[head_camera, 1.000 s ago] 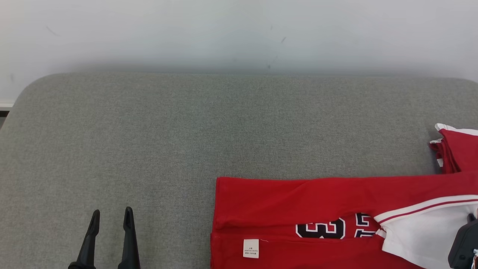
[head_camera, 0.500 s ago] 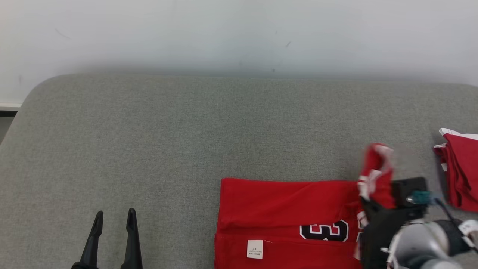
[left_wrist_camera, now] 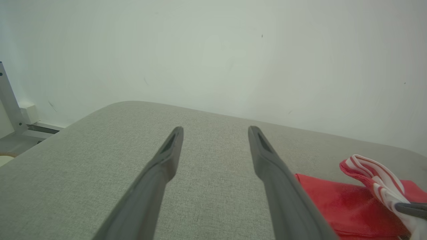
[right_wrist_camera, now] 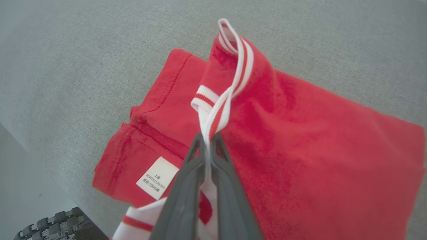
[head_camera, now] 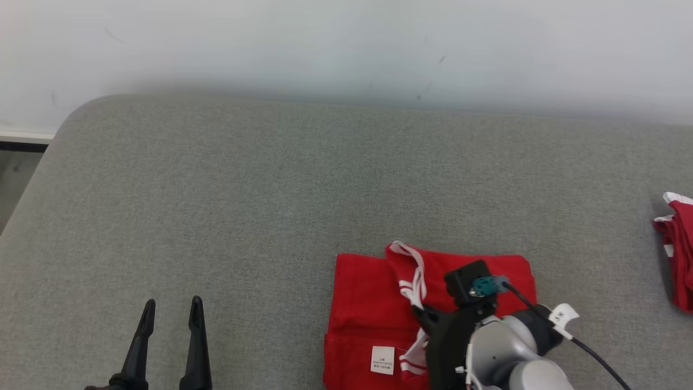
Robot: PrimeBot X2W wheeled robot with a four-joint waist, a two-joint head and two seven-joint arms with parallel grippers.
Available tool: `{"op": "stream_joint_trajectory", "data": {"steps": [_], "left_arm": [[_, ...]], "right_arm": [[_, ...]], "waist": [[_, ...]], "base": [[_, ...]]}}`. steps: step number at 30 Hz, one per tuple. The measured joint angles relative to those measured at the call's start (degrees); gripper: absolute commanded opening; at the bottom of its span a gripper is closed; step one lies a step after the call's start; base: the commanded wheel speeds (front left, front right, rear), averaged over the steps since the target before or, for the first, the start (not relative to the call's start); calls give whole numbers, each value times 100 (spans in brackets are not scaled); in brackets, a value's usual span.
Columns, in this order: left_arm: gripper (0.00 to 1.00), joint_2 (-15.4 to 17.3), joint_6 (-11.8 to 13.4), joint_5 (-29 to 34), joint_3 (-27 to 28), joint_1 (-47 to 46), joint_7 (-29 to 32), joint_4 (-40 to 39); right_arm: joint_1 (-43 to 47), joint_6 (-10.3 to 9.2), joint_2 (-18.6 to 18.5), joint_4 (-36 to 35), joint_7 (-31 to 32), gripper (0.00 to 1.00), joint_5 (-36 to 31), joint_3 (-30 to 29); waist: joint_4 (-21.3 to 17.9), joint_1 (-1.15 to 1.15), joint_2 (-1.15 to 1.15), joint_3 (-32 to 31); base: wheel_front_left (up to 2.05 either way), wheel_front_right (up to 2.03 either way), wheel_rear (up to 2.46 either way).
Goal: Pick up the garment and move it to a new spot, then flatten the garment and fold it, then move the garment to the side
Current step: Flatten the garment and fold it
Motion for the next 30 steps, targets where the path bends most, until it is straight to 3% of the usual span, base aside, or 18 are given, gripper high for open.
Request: {"op": "stream_joint_trajectory", "data": {"steps": [5,21,22,24,30], "left_arm": [[100,0,-14,-1,-25,-39,0,19],[100,0,-38,-18,-82,-146,0,125],[100,0,-38,-18,-78,-152,0,132],[100,0,-41,-18,-64,-168,0,145],[100,0,-47,-16,10,-170,0,163]], "right_arm": [[-343,0,1,554,-219,0,357,515],[-951,0,1,1507,-623,0,825,1088],[-957,0,1,1540,-632,11,840,1096],[-964,0,-1,1561,-682,100,950,1133],[-1011,0,5,1357,-1137,100,1595,1015]], "waist": [[104,0,0,64],[286,0,0,211],[291,0,0,206],[296,0,0,192],[247,0,0,134]], "base": [[0,0,0],[0,0,0],[0,0,0],[0,0,0],[0,0,0]]}}
